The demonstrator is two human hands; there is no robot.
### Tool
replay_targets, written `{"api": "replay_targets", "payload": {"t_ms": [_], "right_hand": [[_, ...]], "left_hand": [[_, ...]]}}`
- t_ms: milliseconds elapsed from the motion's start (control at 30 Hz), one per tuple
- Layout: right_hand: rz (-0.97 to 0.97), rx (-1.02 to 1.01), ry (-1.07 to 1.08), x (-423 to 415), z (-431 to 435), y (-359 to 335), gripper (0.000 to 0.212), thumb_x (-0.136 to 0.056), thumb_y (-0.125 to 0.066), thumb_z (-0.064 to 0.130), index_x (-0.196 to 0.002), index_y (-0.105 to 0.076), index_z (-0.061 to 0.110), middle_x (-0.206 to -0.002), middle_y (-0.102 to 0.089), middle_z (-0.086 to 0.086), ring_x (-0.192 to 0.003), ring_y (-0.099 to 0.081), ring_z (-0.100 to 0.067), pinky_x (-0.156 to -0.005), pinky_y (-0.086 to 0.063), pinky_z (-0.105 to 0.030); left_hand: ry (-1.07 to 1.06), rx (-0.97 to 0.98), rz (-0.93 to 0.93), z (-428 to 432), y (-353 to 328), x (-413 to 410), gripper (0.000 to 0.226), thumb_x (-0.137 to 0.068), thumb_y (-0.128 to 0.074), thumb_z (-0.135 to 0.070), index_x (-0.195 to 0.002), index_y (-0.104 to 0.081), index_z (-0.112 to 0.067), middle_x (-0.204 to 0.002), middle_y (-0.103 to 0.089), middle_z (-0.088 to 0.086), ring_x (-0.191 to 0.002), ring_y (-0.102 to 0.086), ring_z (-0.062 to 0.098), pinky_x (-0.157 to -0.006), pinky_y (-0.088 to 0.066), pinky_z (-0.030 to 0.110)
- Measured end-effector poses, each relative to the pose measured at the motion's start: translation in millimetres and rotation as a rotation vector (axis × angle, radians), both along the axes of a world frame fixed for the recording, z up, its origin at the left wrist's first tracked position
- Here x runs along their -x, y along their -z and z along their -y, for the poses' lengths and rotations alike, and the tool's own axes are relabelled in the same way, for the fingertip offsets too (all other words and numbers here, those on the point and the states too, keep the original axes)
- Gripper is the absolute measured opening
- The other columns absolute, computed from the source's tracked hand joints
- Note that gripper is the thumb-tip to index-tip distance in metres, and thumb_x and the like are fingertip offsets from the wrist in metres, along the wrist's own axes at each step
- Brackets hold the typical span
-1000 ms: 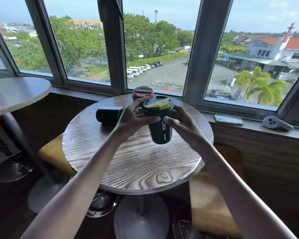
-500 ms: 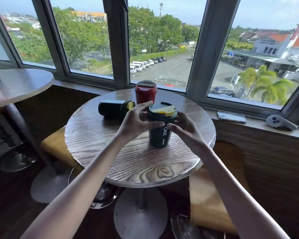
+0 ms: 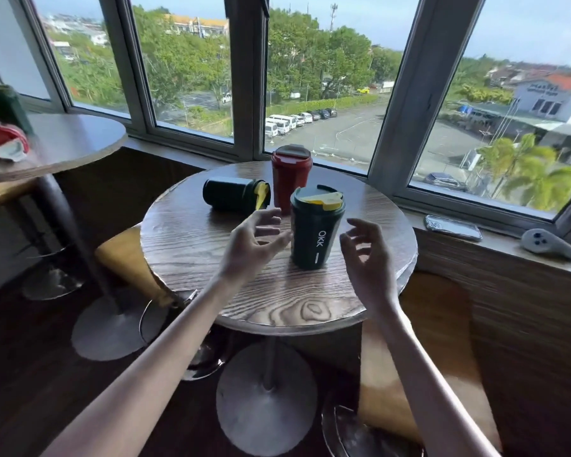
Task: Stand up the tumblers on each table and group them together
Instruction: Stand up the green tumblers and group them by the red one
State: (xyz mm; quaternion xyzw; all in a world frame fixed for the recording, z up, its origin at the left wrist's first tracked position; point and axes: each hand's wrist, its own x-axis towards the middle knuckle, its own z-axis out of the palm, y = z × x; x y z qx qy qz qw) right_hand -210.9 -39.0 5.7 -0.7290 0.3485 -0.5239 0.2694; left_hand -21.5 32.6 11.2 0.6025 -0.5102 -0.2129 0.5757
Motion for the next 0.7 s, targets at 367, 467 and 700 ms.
{"api": "replay_targets", "payload": {"t_ms": [367,467,700], "right_hand": [[-0.217,0.253,-0.271,-85.3,-70.7,-16.2,0.009,-0.088,-0.057,0.020,-0.089,-0.066,0.017,-0.085,-0.063,0.011,-0.080,-0.059,-0.003,-0.072,-0.049,-0.022],[-0.313,0.210,-0.211,-123.9,-54.0,-25.4,0.014,-0.087,-0.056,0.029,-0.098,-0.064,0.024,-0.095,-0.061,0.012,-0.091,-0.058,-0.002,-0.079,-0.049,-0.025],[-0.621,-0.147,0.035,-178.0,11.6,-32.4,0.060,-0.083,-0.064,0.046,-0.133,-0.041,0.023,-0.128,-0.048,-0.005,-0.119,-0.049,-0.022,-0.097,-0.044,-0.043]], "left_hand": [[-0.110,-0.062,0.154,-28.7,1.9,-125.4,0.044,-0.072,-0.067,-0.051,-0.110,-0.060,-0.028,-0.107,-0.067,-0.005,-0.100,-0.063,0.004,-0.080,-0.054,0.022],[-0.078,-0.075,0.246,-11.5,-0.2,-169.6,0.050,-0.071,-0.066,-0.052,-0.113,-0.059,-0.027,-0.119,-0.063,-0.001,-0.109,-0.059,0.005,-0.082,-0.054,0.025],[0.113,-0.169,0.501,41.6,-6.2,-246.2,0.075,-0.061,-0.060,-0.073,-0.125,-0.054,-0.034,-0.132,-0.054,-0.005,-0.120,-0.051,0.012,-0.096,-0.049,0.043]]}}
